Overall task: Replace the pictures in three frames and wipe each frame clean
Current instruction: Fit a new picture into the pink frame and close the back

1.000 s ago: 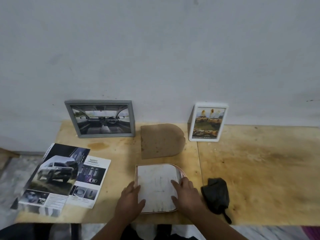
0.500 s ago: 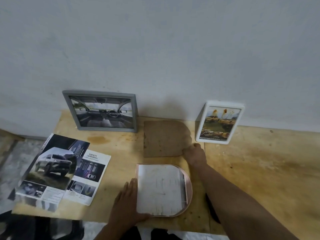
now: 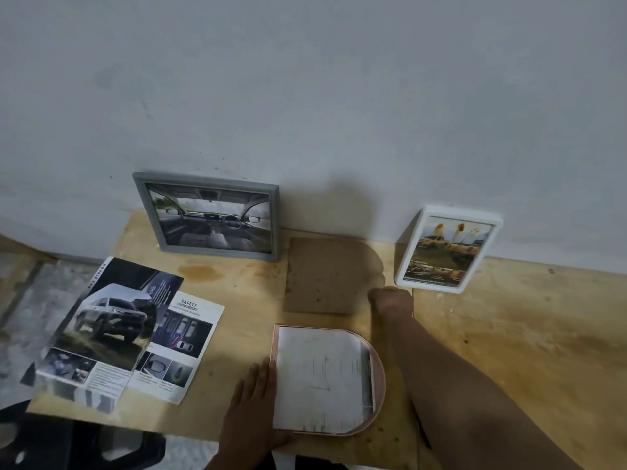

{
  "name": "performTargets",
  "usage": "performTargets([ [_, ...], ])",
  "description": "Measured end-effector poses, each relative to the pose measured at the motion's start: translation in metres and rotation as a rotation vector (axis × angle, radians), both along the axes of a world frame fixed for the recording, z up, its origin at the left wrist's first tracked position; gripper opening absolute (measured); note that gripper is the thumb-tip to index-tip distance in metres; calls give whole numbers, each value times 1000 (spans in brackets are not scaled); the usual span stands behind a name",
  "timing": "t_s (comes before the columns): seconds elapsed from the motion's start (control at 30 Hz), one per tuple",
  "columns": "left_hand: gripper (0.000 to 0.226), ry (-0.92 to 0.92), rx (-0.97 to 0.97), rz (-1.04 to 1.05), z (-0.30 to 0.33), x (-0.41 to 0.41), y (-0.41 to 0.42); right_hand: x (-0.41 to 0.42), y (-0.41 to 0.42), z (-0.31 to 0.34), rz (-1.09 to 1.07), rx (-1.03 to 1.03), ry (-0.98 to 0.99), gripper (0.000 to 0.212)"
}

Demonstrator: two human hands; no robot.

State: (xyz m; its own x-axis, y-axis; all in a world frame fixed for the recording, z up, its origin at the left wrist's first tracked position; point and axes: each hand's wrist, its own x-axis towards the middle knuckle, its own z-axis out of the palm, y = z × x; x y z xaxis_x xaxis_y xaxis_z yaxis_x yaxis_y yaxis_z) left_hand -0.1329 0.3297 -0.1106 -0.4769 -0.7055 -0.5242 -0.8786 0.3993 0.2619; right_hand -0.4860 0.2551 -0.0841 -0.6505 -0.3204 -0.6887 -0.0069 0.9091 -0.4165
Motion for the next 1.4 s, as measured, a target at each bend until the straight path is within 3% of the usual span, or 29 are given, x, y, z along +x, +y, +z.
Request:
performTargets([
  [0.13, 138, -31, -9, -24, -2, 4, 1, -6, 25, 26, -267, -331, -312, 16],
  [0.2, 140, -24, -31, -31, -4, 4, 1, -6, 36, 36, -282, -465, -407, 30],
  [0.33, 143, -40, -50, -18, -5, 2, -6, 0, 57, 65, -263, -610, -481, 66],
  [0.5, 149, -55, 54, 70, 15, -5, -18, 15, 103, 81, -214, -652, -421, 70],
  [0.77, 132, -1, 73, 132, 14, 9, -10, 57, 163, 53, -37, -510, -331, 73],
  [1.1, 123, -8, 107, 98, 21, 7, -17, 84, 170, 29, 152, -358, -149, 79],
  [1.3, 125, -30, 139, 99, 23, 6, -19, 86, 172, 21, 494, -197, 180, 80],
  [1.4, 125, -44, 145, 90, 23, 6, -20, 86, 171, 21, 579, -94, 225, 80],
])
